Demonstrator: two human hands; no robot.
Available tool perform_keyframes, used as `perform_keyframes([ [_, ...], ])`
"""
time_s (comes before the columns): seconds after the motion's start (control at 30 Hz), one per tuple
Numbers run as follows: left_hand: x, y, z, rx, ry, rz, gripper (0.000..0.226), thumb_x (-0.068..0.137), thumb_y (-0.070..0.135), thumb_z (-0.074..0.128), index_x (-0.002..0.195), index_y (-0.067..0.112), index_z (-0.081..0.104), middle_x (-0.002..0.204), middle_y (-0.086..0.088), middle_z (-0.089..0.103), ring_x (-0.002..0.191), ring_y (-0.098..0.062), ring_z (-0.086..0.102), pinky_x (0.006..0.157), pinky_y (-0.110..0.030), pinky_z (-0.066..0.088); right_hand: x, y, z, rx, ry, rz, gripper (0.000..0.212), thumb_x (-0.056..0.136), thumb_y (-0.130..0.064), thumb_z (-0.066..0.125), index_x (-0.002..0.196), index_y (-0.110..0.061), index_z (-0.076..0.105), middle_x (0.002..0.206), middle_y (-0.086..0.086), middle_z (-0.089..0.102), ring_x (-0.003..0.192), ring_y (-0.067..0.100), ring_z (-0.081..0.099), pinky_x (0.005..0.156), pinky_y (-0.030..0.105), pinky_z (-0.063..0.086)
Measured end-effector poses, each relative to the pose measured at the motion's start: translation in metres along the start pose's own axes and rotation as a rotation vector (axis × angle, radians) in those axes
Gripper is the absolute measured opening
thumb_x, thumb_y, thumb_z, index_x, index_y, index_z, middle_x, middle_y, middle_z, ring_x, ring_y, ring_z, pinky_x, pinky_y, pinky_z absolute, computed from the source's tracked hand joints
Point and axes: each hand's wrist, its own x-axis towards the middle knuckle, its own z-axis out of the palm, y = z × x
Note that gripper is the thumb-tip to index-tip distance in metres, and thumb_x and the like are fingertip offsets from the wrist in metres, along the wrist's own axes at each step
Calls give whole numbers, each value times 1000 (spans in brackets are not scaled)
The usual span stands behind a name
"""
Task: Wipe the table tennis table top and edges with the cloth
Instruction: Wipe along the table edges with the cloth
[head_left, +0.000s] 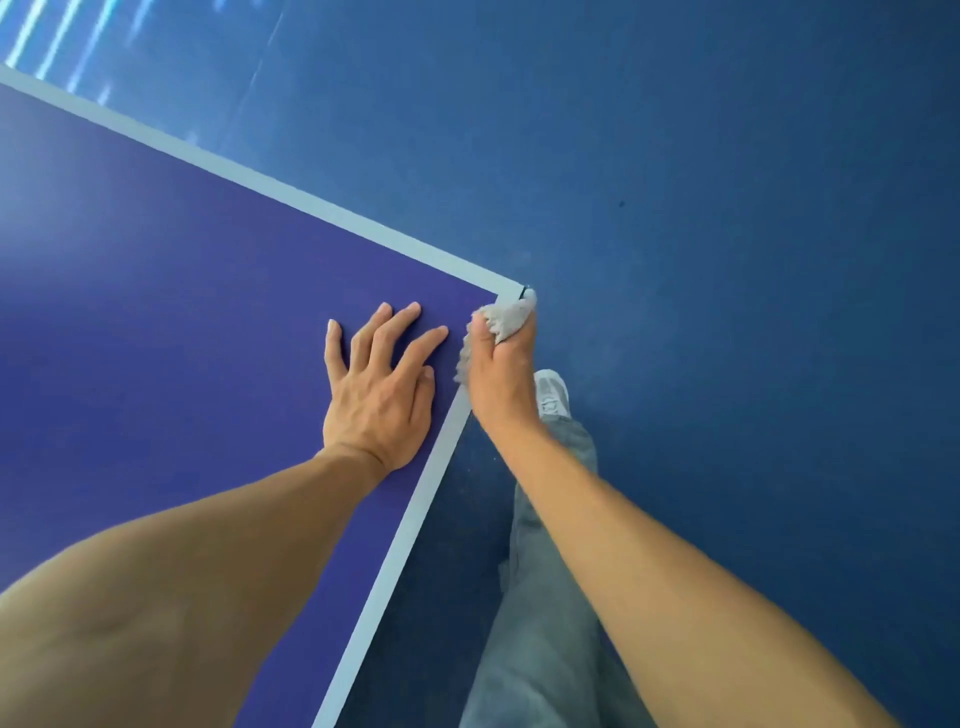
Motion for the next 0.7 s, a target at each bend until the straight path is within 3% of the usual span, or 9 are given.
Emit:
perform_keyframes([
  [0.03,1,0,0,-2,-6,0,44,105,28,36,147,29,50,160,-2,39,151,-31,29,123,-67,6,21,-15,-2,-40,21,-12,6,108,-20,50,106,-22,45,80,2,59,54,4,57,51,21,50],
  [0.07,2,0,-1,-2,-15,0,44,105,28,36,146,30,49,160,-1,38,151,-30,28,123,-67,6,40,-28,-2,-129,25,-32,15,108,-22,49,94,-21,46,74,4,59,51,6,55,49,19,48],
  [0.17,1,-1,-1,-9,-24,-3,44,105,30,38,146,32,51,161,1,37,152,-29,27,123,-67,6,70,-47,-12,-560,-98,-155,28,110,-29,48,83,-35,44,71,-9,60,54,-11,58,52,4,39],
  [0.23,1,-1,0,-6,-12,-11,44,104,30,39,146,32,52,161,2,38,152,-28,28,124,-67,7,81,-53,-15,-762,-237,-183,23,111,-35,46,89,-38,53,68,-16,59,60,-16,59,59,6,40],
  [0.33,2,-2,1,-34,4,-12,44,103,30,40,144,33,54,160,1,40,151,-28,31,123,-67,10,86,-60,-22,-813,-415,-115,33,110,-44,43,129,-28,65,82,-13,67,72,3,67,74,24,52],
  [0.47,3,-1,-1,-41,-1,-34,43,101,28,44,141,33,56,159,1,42,149,-30,35,122,-69,14,84,-69,-41,-862,-615,-113,45,108,-43,50,149,-26,52,126,-4,65,113,15,61,102,34,48],
  [0.57,2,-1,-2,-36,-5,-38,42,101,29,43,141,34,57,159,1,42,149,-29,34,123,-67,13,87,-80,-53,-871,-757,-86,57,103,-58,50,151,-28,46,158,-12,46,138,8,47,113,29,38],
  [0.63,3,-2,-2,-39,-8,-38,42,101,29,44,141,34,57,160,2,41,150,-29,33,123,-67,12,90,-90,-49,-894,-841,-49,73,97,-76,40,155,-31,40,157,-12,47,136,5,49,113,30,39],
  [0.7,3,-3,0,-38,-9,-41,42,101,29,44,140,34,57,159,1,42,150,-29,34,123,-66,12,95,-100,-31,-920,-884,-33,66,96,-74,28,142,-31,49,140,-10,60,114,6,63,99,31,50],
])
